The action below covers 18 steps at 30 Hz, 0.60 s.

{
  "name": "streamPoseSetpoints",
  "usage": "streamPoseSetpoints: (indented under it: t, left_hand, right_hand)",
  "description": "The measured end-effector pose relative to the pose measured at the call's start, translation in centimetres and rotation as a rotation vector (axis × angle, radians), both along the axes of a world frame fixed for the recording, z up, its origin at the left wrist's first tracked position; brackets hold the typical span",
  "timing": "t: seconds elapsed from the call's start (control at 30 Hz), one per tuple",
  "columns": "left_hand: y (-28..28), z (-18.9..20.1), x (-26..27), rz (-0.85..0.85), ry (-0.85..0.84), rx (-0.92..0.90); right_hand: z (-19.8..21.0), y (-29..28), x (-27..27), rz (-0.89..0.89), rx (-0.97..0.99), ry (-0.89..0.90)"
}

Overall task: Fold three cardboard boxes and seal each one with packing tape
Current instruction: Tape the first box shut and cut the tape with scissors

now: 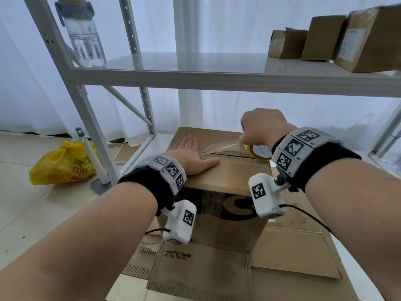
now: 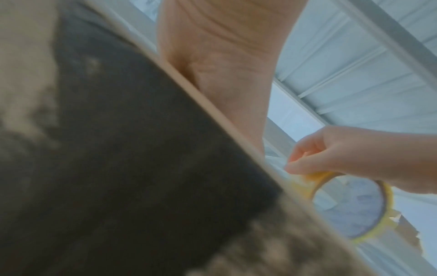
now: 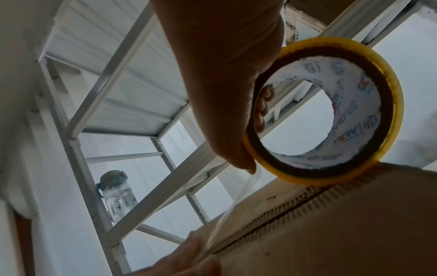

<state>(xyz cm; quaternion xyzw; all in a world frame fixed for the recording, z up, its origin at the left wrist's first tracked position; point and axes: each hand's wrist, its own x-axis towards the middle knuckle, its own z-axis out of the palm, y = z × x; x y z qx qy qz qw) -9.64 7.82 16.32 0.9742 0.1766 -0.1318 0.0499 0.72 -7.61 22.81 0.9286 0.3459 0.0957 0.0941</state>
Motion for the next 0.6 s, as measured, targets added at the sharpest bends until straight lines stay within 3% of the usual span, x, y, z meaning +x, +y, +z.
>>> streamPoseSetpoints:
  t: [0.1, 0.2, 0.43, 0.6]
  left_hand:
    - [-2.0, -0.3, 0.8, -0.115, -0.002, -0.032]
    - [-2.2, -0.3, 0.9, -0.118, -0.006, -0.070]
    - [-2.1, -0.1, 0.8, -0.098, 0.009, -0.069]
    - [-2.2, 0.0, 0.8, -0.081, -0.004, -0.076]
  right_hand:
    - [0.0, -0.1, 0.1, 0.030, 0.007, 0.002]
    - [0.4, -0.2, 0.1, 0.033, 0.029, 0.027]
    - [0.8, -2.2, 1.6, -0.021, 0.342, 0.269]
    - [0.6, -2.6, 1.6, -0.073, 0.246, 0.216]
